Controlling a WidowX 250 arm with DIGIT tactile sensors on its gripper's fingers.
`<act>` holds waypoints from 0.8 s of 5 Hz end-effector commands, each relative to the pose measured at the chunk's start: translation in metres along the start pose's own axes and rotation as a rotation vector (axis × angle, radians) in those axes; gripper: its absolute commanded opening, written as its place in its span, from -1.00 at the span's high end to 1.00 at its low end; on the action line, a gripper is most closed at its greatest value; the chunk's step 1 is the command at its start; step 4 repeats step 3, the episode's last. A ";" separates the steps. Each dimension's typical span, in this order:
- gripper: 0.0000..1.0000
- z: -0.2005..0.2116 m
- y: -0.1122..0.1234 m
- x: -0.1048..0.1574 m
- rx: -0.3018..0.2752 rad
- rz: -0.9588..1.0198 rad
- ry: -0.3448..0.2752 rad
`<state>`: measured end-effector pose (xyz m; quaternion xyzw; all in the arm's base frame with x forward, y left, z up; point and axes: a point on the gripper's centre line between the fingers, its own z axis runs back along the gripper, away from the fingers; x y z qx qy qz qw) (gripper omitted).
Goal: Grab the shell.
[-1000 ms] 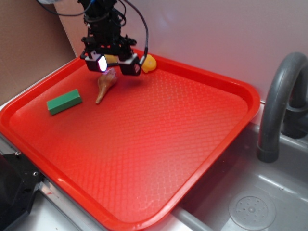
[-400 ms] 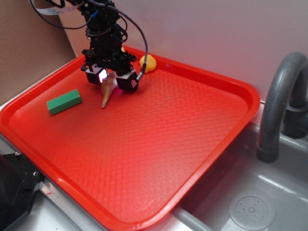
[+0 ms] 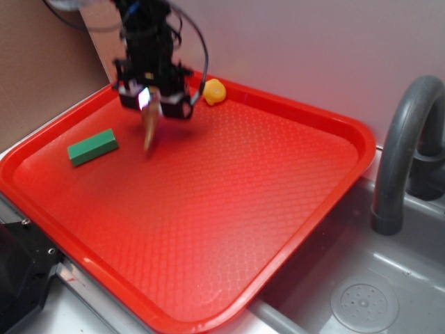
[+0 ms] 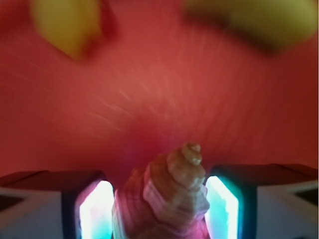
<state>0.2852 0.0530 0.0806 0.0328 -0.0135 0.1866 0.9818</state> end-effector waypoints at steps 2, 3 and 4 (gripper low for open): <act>1.00 0.178 -0.040 -0.073 -0.213 -0.188 -0.133; 1.00 0.171 -0.035 -0.071 -0.250 -0.191 -0.096; 1.00 0.171 -0.035 -0.071 -0.250 -0.191 -0.096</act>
